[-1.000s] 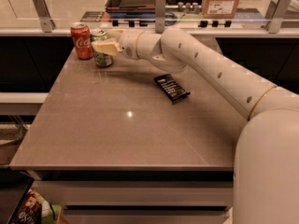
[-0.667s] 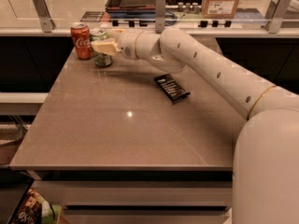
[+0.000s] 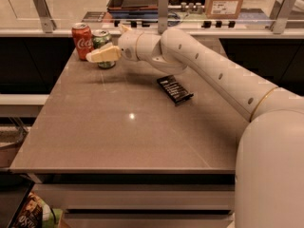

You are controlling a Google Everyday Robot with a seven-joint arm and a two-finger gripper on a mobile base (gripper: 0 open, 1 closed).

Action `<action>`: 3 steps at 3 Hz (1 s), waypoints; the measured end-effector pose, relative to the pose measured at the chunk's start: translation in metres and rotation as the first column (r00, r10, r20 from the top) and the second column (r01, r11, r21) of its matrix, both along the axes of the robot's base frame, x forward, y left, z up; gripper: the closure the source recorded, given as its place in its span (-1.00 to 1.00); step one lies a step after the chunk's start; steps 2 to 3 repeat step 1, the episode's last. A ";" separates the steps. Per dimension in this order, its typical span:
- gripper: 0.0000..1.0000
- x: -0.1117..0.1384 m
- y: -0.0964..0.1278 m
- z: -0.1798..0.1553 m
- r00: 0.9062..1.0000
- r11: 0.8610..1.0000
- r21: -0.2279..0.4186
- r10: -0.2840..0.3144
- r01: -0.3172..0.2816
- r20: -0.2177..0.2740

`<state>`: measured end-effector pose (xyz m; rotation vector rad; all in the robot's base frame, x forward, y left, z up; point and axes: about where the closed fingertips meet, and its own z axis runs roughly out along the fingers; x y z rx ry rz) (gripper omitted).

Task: Move green can near coke can

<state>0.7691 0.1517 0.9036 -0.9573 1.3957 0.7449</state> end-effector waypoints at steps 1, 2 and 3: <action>-1.00 0.000 0.000 0.000 1.000 1.000 0.000 0.000 0.000 0.000; -1.00 0.000 0.000 0.000 1.000 1.000 0.000 0.000 0.000 0.000; -1.00 0.000 0.000 0.000 1.000 1.000 0.000 0.000 0.000 0.000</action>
Offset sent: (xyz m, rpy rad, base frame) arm 0.0000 0.0000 0.0000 0.0000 0.0000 0.0000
